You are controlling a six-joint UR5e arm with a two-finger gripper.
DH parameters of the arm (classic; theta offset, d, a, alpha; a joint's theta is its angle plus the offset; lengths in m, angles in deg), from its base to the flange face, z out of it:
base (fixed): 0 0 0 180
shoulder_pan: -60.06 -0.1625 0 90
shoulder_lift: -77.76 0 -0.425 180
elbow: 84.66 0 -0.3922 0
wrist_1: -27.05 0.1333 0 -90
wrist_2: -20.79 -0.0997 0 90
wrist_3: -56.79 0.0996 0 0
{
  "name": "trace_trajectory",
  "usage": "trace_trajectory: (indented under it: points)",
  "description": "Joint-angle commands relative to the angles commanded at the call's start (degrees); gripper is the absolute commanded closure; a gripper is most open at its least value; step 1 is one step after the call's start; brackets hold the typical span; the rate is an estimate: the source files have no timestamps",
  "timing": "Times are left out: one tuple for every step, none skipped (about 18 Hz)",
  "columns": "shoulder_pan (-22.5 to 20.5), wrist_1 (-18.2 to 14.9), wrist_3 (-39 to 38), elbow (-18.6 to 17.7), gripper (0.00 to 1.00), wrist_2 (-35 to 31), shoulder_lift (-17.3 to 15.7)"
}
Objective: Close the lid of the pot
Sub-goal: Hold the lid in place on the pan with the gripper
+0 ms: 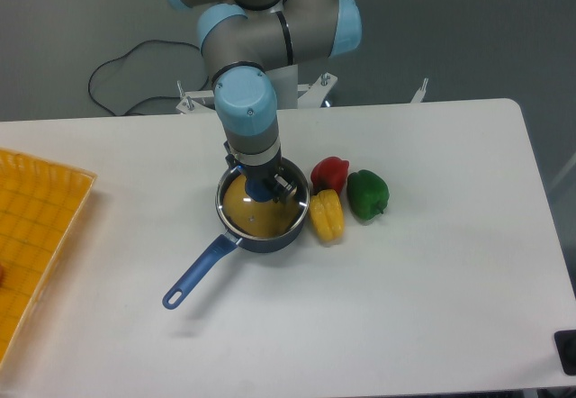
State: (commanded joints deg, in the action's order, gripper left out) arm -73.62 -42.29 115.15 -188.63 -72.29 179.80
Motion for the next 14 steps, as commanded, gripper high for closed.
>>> trace_trajectory:
  points:
    - [0.09, 0.00, -0.09, 0.00, 0.48, 0.00, 0.09]
    - [0.09, 0.00, -0.17, 0.00, 0.48, 0.00, 0.09]
    - [0.09, 0.00, -0.26, 0.00, 0.48, 0.00, 0.09]
    - [0.09, 0.00, -0.26, 0.00, 0.48, 0.00, 0.09]
    - [0.09, 0.09, -0.35, 0.09, 0.48, 0.00, 0.09]
    - [0.00, 0.09, -0.35, 0.09, 0.47, 0.00, 0.09]
    - [0.09, 0.09, -0.35, 0.09, 0.47, 0.00, 0.09]
    - [0.09, 0.09, -0.35, 0.09, 0.47, 0.00, 0.09]
    - [0.09, 0.09, -0.26, 0.09, 0.46, 0.00, 0.09]
    - [0.09, 0.09, -0.26, 0.09, 0.43, 0.00, 0.09]
    - [0.09, 0.09, -0.18, 0.17, 0.33, 0.00, 0.26]
    - [0.09, 0.09, 0.00, 0.26, 0.11, 0.00, 0.44]
    - [0.09, 0.09, 0.09, 0.61, 0.06, 0.00, 0.53]
    - [0.26, 0.00, 0.00, 0.62, 0.06, 0.00, 0.53]
